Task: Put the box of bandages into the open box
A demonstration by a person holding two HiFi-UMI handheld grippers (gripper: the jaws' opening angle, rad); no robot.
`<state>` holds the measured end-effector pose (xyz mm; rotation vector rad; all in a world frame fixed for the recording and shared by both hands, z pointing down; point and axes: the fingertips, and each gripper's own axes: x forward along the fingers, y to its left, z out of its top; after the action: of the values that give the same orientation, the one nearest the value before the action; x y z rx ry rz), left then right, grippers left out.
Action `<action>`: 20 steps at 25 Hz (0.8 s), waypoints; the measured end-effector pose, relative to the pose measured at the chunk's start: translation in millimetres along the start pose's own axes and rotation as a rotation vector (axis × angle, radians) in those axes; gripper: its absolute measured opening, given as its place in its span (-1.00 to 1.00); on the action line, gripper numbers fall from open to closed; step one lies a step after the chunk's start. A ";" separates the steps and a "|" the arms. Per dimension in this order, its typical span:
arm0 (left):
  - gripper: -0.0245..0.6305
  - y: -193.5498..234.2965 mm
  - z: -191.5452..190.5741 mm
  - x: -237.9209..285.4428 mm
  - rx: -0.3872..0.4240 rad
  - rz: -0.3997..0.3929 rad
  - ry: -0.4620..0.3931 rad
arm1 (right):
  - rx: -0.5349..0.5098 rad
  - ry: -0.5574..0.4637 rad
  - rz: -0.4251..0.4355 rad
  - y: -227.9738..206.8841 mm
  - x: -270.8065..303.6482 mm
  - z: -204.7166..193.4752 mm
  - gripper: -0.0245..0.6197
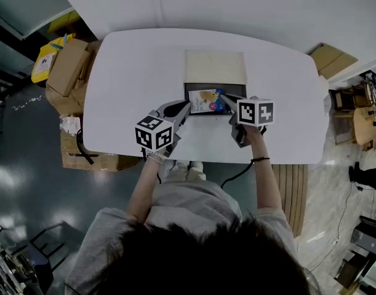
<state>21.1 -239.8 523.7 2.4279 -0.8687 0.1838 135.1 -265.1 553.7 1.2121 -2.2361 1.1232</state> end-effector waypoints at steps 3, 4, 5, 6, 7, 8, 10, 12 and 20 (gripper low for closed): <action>-0.96 -3.6 5.8 -2.6 0.016 -0.006 -0.008 | 0.006 -0.080 0.052 13.2 -11.6 8.6 -0.88; -0.96 -4.0 7.7 -3.6 0.021 -0.007 -0.010 | -0.001 -0.096 0.064 17.7 -14.7 10.9 -0.88; -0.96 -4.5 9.5 -4.6 0.026 -0.008 -0.012 | -0.010 -0.112 0.077 22.8 -17.8 13.5 -0.88; -0.96 -5.5 11.3 -5.8 0.030 -0.010 -0.016 | -0.018 -0.128 0.090 28.0 -21.1 16.2 -0.88; -0.96 -7.0 13.3 -7.0 0.034 -0.014 -0.019 | -0.027 -0.145 0.103 33.2 -24.8 18.9 -0.88; -0.96 -9.0 15.5 -8.3 0.038 -0.019 -0.024 | -0.035 -0.162 0.115 38.2 -28.9 21.7 -0.88; -0.96 -13.5 20.6 -10.9 0.048 -0.028 -0.033 | -0.052 -0.194 0.136 46.9 -37.6 27.0 -0.88; -0.96 -18.3 26.6 -13.9 0.060 -0.036 -0.044 | -0.066 -0.227 0.154 54.6 -46.8 32.3 -0.88; -0.96 -36.4 65.9 -31.1 0.130 -0.058 -0.139 | -0.156 -0.377 0.146 77.4 -82.7 56.3 -0.89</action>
<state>15.9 -235.2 442.6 2.6093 -0.8691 0.0519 121.7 -240.4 430.4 1.2990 -2.6731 0.8003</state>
